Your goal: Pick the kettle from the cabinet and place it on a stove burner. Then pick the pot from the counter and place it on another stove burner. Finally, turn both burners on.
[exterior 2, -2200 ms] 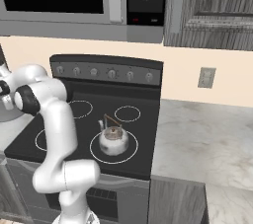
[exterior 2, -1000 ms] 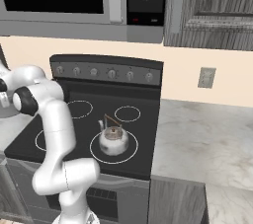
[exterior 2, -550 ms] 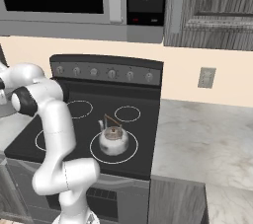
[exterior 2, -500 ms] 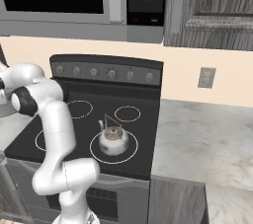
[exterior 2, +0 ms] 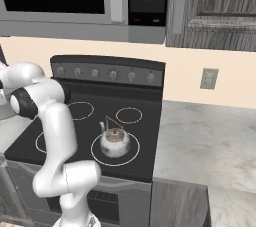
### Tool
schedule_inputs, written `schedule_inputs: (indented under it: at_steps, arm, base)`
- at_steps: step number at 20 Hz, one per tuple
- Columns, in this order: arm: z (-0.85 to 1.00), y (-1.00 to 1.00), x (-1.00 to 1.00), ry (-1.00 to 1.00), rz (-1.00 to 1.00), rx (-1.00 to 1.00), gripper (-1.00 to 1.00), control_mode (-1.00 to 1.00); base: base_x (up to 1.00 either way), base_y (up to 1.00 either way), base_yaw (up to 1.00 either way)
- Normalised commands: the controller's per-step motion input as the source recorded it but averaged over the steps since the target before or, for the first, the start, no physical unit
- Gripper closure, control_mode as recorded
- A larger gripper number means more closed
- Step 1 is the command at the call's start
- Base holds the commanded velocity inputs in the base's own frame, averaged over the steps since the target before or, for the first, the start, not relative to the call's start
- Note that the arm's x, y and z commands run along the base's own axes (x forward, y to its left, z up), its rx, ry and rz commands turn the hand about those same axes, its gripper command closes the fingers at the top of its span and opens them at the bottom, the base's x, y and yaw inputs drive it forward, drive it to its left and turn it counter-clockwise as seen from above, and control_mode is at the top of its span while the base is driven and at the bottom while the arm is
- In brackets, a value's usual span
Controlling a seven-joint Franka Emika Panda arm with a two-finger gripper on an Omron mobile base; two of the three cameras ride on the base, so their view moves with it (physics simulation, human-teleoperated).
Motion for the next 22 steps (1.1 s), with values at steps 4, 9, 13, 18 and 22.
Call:
schedule_inputs:
  at_steps: [4,9,13,18,22]
  arm:
    - [0.0,-0.3,-0.28,0.0,-0.03,0.0,1.0,-1.0]
    - [0.0,-0.35,-0.42,-0.05,-0.04,0.0,1.0,-1.0]
    - [0.05,-0.36,-0.55,-0.07,-0.04,0.0,1.0,-1.0]
    - [0.1,-0.33,-0.5,-0.01,-0.03,0.0,1.0,-1.0]
    - [0.17,-0.37,-0.48,0.0,-0.04,0.0,1.0,-1.0]
  base:
    - [0.0,0.0,0.0]
    - [0.0,0.0,0.0]
    - [0.0,0.0,0.0]
    - [0.0,0.0,0.0]
    - [0.0,0.0,0.0]
